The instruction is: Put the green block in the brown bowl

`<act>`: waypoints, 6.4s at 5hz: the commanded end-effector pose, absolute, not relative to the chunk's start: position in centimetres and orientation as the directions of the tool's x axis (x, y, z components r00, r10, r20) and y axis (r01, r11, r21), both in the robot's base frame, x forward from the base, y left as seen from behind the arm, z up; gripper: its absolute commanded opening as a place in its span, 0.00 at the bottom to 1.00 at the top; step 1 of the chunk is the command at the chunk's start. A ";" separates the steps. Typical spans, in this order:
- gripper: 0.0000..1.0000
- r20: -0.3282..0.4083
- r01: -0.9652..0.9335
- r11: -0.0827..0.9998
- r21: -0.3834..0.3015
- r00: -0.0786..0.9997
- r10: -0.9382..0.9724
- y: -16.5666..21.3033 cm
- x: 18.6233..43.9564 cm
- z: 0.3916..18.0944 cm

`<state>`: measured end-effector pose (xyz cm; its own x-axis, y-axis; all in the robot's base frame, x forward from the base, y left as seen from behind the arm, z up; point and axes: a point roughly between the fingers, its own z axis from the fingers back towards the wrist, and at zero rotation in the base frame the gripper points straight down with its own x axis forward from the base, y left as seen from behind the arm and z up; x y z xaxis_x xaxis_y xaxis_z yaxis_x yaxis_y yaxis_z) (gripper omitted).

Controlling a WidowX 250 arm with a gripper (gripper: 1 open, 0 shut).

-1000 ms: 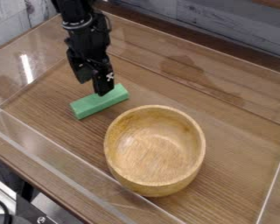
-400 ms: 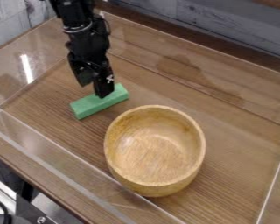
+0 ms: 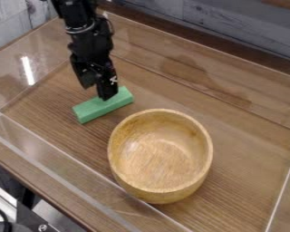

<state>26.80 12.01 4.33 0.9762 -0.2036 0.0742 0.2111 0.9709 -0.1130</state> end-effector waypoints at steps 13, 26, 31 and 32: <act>1.00 0.039 0.144 0.977 -0.155 0.989 -0.139 10.9 28.2 1.1; 1.00 -0.084 0.033 0.975 -0.220 0.995 -0.053 8.2 27.9 1.7; 0.00 -0.110 -0.017 0.967 -0.253 0.994 -0.011 8.0 27.5 4.1; 0.00 -0.112 -0.018 0.967 -0.254 0.994 -0.011 8.0 27.5 4.7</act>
<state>26.21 7.23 2.42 0.9803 -0.0245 -0.1962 -0.0331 0.9579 -0.2852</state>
